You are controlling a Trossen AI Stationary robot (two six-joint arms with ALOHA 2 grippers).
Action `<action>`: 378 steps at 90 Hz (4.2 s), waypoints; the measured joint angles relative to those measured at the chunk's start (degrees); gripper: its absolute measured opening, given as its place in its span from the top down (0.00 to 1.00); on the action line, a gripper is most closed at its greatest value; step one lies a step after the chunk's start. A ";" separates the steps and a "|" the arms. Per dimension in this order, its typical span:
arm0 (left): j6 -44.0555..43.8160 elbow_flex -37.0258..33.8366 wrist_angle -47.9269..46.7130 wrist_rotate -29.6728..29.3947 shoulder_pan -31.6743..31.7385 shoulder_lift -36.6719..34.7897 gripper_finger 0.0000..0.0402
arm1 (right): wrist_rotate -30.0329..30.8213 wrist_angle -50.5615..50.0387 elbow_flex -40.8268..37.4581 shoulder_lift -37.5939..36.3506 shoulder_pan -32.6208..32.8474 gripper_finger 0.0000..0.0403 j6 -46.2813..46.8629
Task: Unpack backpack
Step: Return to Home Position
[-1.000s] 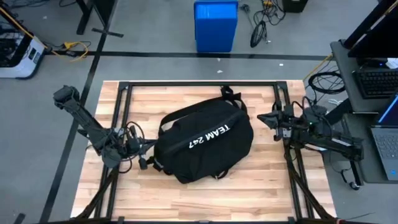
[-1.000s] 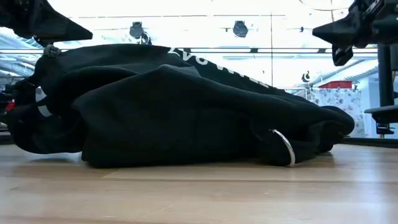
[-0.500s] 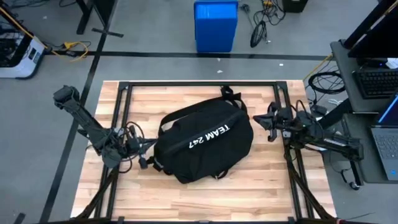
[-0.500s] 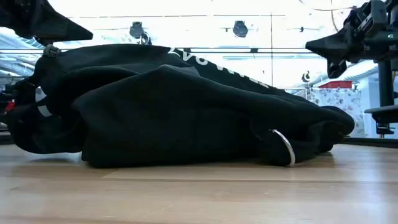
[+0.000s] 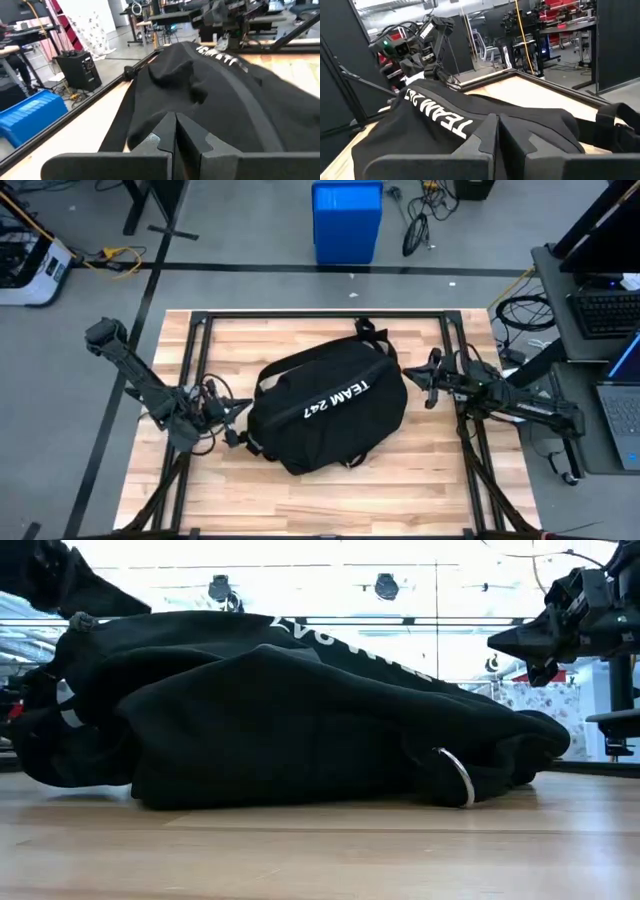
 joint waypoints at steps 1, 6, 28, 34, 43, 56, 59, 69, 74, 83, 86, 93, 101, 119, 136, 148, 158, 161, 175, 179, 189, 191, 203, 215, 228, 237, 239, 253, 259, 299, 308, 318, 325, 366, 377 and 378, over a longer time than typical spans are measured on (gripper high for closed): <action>-0.51 0.00 -0.61 -0.01 0.00 0.00 1.00 | -0.01 -0.01 0.00 0.00 0.09 1.00 -0.05; -3.04 0.00 -3.20 -0.08 -0.04 0.00 1.00 | -0.04 -0.03 0.00 0.00 0.60 1.00 -0.28; -9.19 -6.35 -0.80 -0.01 -3.33 -2.09 1.00 | -0.06 -0.04 0.00 0.04 1.69 1.00 -1.81; -10.33 -9.53 1.77 0.11 -4.14 -3.08 1.00 | -0.07 -0.09 0.00 0.11 1.69 1.00 -1.84; -10.48 -14.12 7.69 0.11 -4.83 -4.84 1.00 | -0.07 -0.07 0.02 0.69 1.69 1.00 -1.84; -7.05 -18.43 14.39 0.43 -4.85 -6.75 1.00 | -0.07 -0.07 0.06 2.91 1.69 1.00 -1.86; -6.01 -18.43 14.74 1.00 -4.83 -7.22 1.00 | -0.07 -0.11 0.07 3.51 1.69 1.00 -1.86; -2.08 -18.43 15.48 2.10 -4.41 -8.37 1.00 | -0.06 -0.07 0.09 6.09 1.64 1.00 -1.88; -0.48 -18.43 15.50 3.55 -4.26 -9.46 1.00 | -0.04 -0.09 0.09 7.32 1.64 1.00 -1.88; 3.04 -18.43 15.61 5.26 -4.25 -11.76 1.00 | -0.04 -0.07 0.09 8.97 1.64 1.00 -2.11; 5.06 -18.43 16.11 5.91 -4.24 -12.94 1.00 | -0.07 -0.08 0.09 9.24 1.64 1.00 -2.54; 9.20 -18.43 16.41 7.02 -4.24 -16.01 1.00 | -0.09 -0.04 0.09 9.34 1.64 1.00 -3.64; 13.46 -18.43 16.25 7.90 -4.24 -20.19 1.00 | -0.13 0.04 0.09 9.33 1.64 1.00 -4.50; 20.74 -18.43 12.64 10.11 -3.80 -30.79 1.00 | -0.55 0.26 0.09 9.33 1.64 1.00 -4.66; 21.20 -18.45 6.17 15.09 -2.11 -39.63 1.00 | -0.70 0.24 0.09 9.33 1.69 1.00 -4.66; 25.13 -18.45 6.70 17.52 -1.91 -43.50 1.00 | -1.26 0.24 0.09 9.33 1.69 1.00 -4.74; 27.52 -18.45 6.77 17.67 -1.92 -45.19 1.00 | -1.89 0.26 0.09 9.33 1.69 1.00 -5.06; 27.75 -18.45 6.79 17.78 -1.92 -45.59 1.00 | -1.90 0.26 0.09 9.33 1.69 1.00 -5.13; 26.86 -18.47 7.42 24.49 -1.35 -45.83 1.00 | -1.90 0.26 0.09 8.90 1.69 1.00 -5.95; 25.95 -18.47 7.46 26.40 -0.82 -45.83 1.00 | -1.90 0.40 0.09 8.62 1.69 1.00 -5.95; 25.53 -18.47 7.72 29.71 1.03 -45.83 1.00 | -1.90 0.39 0.09 8.07 1.69 1.00 -5.95; 25.65 -18.47 7.75 30.23 1.48 -45.83 1.00 | -1.90 0.39 0.09 7.98 1.69 1.00 -5.95; 27.32 -18.47 7.79 33.66 5.50 -45.83 1.00 | -1.90 0.37 0.09 7.96 1.69 1.00 -5.64; 27.42 -18.47 7.79 40.22 10.91 -45.83 1.00 | -1.90 0.35 0.09 7.96 1.69 1.00 -5.03; 27.13 -18.47 7.62 46.17 16.74 -45.83 1.00 | -1.90 0.35 0.09 7.96 1.69 1.00 -5.22; 25.61 -18.47 6.94 51.79 21.45 -45.83 1.00 | -1.88 0.33 0.09 7.96 1.69 1.00 -5.63; 25.06 -18.47 6.82 53.23 22.74 -45.83 1.00 | -1.89 0.31 0.09 7.96 1.69 1.00 -5.66; 22.03 -18.47 5.66 61.62 31.81 -45.83 1.00 | -1.87 0.28 0.09 7.96 1.60 1.00 -6.20; 20.95 -18.47 4.94 65.72 35.67 -45.83 1.00 | -1.85 0.26 0.09 7.96 1.60 1.00 -6.18; 17.98 -18.49 4.59 72.51 45.34 -43.19 1.00 | -6.88 1.07 0.09 7.96 2.82 1.00 -9.36; 16.94 -18.47 4.69 72.89 45.09 -41.37 1.00 | -6.88 1.30 0.09 7.91 2.78 1.00 -9.33; 16.87 -18.49 4.82 73.48 44.36 -39.63 1.00 | -9.10 2.33 0.09 7.07 2.76 1.00 -9.46; 16.82 -18.49 4.80 73.91 43.56 -39.04 1.00 | -9.72 2.69 0.09 6.12 2.76 1.00 -9.33; 18.47 -18.47 4.84 71.10 42.95 -42.54 1.00 | -9.36 1.32 0.09 3.57 2.69 1.00 -9.56; 18.00 -18.47 4.75 72.51 42.95 -44.87 1.00 | -9.27 1.41 0.09 3.56 2.64 1.00 -9.50; 18.02 -18.47 4.75 72.52 42.95 -45.07 1.00 | -9.23 1.42 0.09 3.56 2.62 1.00 -9.53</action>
